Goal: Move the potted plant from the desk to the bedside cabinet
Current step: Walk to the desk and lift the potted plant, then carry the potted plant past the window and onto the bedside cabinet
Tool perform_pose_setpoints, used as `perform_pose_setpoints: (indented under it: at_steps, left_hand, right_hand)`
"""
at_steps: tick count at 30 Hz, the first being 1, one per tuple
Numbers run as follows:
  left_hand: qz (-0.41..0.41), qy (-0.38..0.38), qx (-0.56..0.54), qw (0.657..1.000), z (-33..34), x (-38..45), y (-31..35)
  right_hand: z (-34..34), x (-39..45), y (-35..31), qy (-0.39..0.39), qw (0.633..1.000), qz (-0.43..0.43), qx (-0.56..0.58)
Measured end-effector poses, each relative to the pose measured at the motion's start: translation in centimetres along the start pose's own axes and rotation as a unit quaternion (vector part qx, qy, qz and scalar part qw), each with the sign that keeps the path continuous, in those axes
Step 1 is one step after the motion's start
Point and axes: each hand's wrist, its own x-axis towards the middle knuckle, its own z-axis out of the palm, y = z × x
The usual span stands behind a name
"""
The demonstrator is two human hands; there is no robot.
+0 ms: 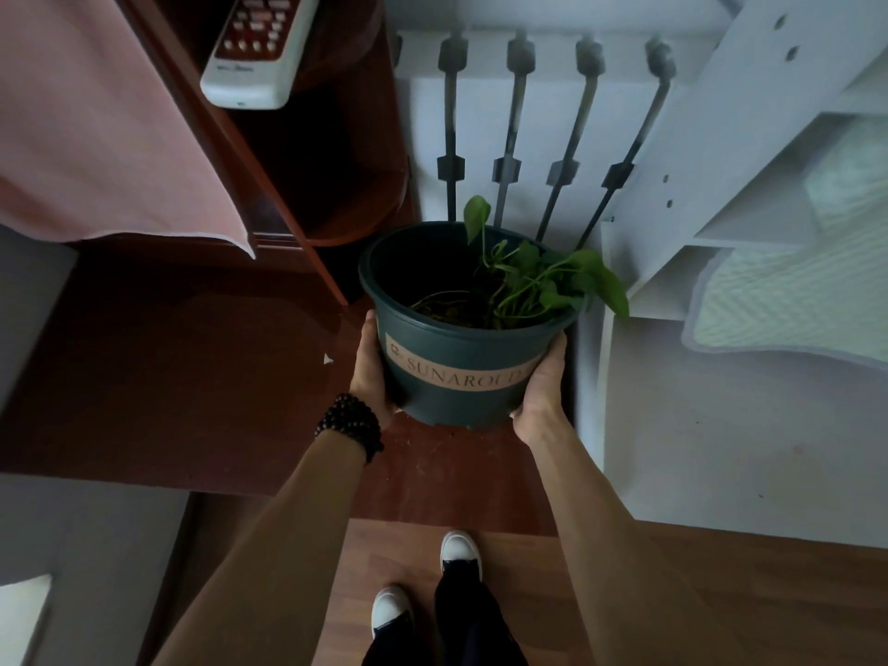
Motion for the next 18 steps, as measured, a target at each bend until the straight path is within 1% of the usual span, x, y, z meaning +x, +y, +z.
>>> perform_pose_setpoints:
  at_steps: [5,9,13,18]
  left_hand:
    - [0.014,0.019,0.004,1.000,0.2,-0.5,0.4]
    - [0.030,0.026,-0.015,0.999,0.2,-1.5,0.1]
    - [0.043,0.018,-0.046,0.998,0.0,-3.5,-1.0]
    - [0.093,0.021,-0.067,0.993,-1.5,-6.7,-0.4]
  right_hand:
    - [0.4,-0.4,-1.3,-0.023,1.000,-0.008,-0.004]
    - [0.0,-1.6,-1.4,-0.019,1.000,0.008,-0.015]
    - [-0.5,-2.5,-0.4,0.008,0.999,0.027,0.016]
    - [1.2,-5.0,-0.2,-0.022,0.999,-0.001,0.049]
